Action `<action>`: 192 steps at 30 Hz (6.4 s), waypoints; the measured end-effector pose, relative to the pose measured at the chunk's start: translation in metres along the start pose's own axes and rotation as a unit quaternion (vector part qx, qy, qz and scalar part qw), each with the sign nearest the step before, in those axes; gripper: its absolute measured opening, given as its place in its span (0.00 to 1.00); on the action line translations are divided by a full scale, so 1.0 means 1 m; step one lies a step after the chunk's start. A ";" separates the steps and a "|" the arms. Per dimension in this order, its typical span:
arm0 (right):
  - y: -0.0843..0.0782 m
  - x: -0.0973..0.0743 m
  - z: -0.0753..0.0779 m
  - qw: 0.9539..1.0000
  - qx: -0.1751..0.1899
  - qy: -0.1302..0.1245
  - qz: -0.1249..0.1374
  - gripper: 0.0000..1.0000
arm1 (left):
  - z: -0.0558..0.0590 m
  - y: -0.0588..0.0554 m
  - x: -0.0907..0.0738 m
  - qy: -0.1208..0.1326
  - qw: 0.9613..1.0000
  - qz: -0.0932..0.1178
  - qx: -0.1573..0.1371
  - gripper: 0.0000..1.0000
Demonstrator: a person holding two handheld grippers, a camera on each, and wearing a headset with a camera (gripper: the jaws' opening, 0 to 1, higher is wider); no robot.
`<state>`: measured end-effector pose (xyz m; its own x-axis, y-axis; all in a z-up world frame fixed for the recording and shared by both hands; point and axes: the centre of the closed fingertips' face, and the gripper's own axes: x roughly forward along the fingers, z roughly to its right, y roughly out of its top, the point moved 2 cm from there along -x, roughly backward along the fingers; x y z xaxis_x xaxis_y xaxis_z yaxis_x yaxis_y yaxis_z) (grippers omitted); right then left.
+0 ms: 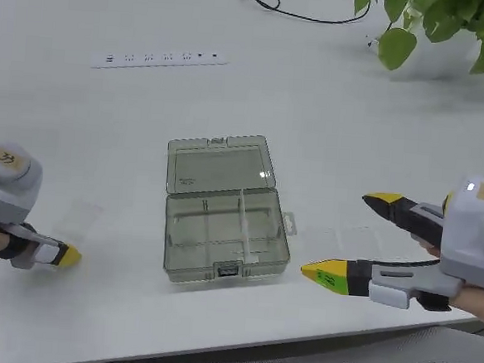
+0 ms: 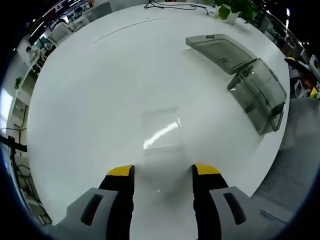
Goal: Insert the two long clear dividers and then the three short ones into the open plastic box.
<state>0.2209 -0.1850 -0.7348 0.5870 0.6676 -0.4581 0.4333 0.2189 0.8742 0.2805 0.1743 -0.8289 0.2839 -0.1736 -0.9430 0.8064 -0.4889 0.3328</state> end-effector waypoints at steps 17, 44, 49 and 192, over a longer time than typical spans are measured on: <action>-0.006 0.003 0.000 1.000 0.009 0.009 -0.009 0.86 | -0.001 0.003 0.002 0.000 1.000 -0.022 -0.007 0.32; -0.003 0.013 -0.023 0.999 0.019 0.033 -0.017 0.84 | 0.013 0.005 -0.027 -0.031 0.994 0.080 -0.072 0.30; 0.001 0.019 -0.032 0.999 0.027 0.040 -0.016 0.84 | 0.024 0.016 -0.037 -0.052 0.988 0.115 -0.093 0.30; 0.052 0.135 -0.047 0.862 0.343 -0.049 -0.368 0.02 | 0.145 0.071 -0.067 -0.212 0.870 0.418 0.154 1.00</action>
<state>0.2905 -0.0505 -0.7436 0.0196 0.4563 -0.8896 0.9966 0.0621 0.0538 0.2435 0.0269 -0.7423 0.4351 -0.8465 -0.3069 0.2138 -0.2339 0.9485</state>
